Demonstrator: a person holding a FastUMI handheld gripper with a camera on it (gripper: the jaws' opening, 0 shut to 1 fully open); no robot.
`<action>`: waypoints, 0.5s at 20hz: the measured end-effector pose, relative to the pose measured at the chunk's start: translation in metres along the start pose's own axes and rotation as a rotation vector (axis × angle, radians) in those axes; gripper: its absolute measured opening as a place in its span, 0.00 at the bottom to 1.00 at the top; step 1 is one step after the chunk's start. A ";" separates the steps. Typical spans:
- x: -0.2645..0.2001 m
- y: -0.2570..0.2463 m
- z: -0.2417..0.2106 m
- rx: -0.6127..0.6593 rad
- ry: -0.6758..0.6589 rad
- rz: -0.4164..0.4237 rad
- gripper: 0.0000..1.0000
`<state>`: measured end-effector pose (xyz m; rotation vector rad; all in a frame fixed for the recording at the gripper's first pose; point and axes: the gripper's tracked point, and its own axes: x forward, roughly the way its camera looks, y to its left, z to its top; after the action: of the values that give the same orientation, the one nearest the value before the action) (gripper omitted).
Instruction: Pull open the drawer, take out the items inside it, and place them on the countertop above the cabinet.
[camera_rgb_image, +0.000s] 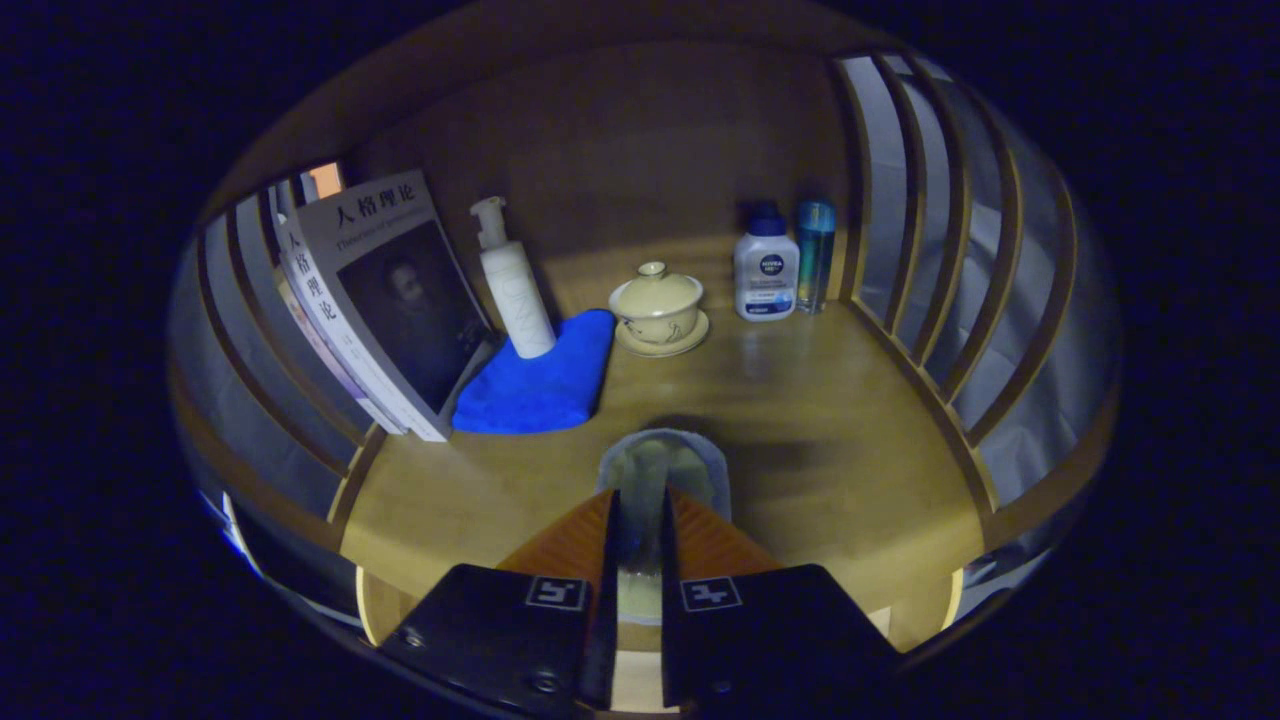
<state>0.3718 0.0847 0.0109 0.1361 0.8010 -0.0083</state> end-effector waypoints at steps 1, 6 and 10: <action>-0.005 0.003 0.005 -0.035 -0.027 0.004 0.30; -0.011 0.012 0.008 -0.158 -0.106 -0.011 0.84; -0.039 0.020 0.011 -0.179 -0.252 -0.003 0.84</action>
<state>0.3538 0.1016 0.0486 -0.0361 0.5469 0.0426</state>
